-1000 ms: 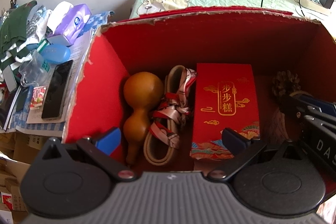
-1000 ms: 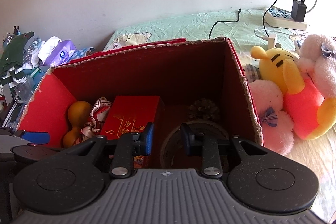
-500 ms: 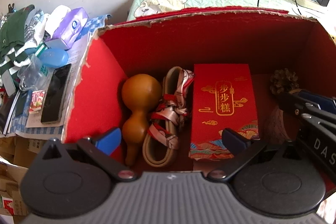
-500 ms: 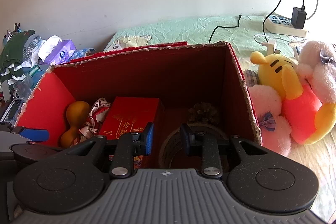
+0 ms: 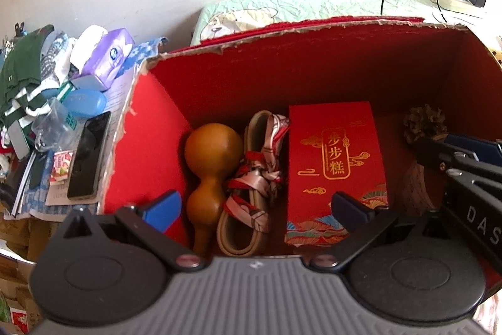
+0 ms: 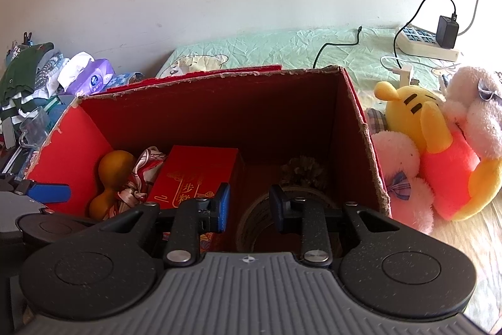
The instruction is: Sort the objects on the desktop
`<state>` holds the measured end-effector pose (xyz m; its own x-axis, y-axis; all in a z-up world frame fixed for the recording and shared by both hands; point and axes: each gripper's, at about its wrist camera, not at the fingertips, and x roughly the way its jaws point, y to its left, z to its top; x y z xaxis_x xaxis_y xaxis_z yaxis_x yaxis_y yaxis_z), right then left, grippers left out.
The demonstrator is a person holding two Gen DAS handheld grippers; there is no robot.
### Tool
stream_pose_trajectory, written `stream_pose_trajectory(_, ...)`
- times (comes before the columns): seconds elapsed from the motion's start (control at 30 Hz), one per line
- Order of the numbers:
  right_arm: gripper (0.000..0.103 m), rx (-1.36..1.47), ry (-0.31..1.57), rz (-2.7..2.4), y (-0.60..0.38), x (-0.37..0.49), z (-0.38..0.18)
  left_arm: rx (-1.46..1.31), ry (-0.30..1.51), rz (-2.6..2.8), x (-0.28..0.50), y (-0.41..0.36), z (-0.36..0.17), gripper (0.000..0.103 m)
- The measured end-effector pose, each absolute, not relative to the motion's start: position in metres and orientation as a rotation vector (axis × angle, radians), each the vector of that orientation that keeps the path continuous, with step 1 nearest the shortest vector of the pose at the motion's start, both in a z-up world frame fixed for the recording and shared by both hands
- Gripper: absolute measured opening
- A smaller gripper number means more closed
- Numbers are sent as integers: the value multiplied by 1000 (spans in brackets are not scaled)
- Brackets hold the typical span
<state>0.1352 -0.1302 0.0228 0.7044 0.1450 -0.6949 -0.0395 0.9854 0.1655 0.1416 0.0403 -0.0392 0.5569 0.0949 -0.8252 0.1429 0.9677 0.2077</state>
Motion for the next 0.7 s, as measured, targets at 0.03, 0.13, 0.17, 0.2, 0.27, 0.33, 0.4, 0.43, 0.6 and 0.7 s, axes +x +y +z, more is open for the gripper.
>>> stream_pose_trajectory(0.03,30,141,783,104,-130,135,23,268,982,-32,142,40,-39,102)
stream_pose_trajectory(0.13,30,141,783,108,-130,135,23,265,988,-36,142,40,-40,102)
stream_pose_trajectory(0.17,30,143,784,110,-130,135,22,265,989,-40,142,40,-40,102)
stream_pose_trajectory(0.2,29,144,784,111,-130,135,22,264,991,-45,143,40,-40,102)
stream_pose_trajectory(0.27,29,147,785,113,-130,135,22,260,994,-49,143,40,-40,102)
stream_pose_trajectory(0.33,27,150,787,113,-130,136,22,261,996,-55,144,39,-40,102)
stream_pose_trajectory(0.4,27,154,788,115,-131,136,22,259,995,-65,144,39,-40,101)
stream_pose_trajectory(0.43,27,156,789,116,-131,136,22,253,996,-70,144,39,-41,101)
stream_pose_trajectory(0.6,27,170,789,110,-132,135,22,230,1002,-80,145,42,-41,100)
stream_pose_trajectory(0.7,27,170,788,110,-132,135,22,230,1002,-80,144,42,-41,100)
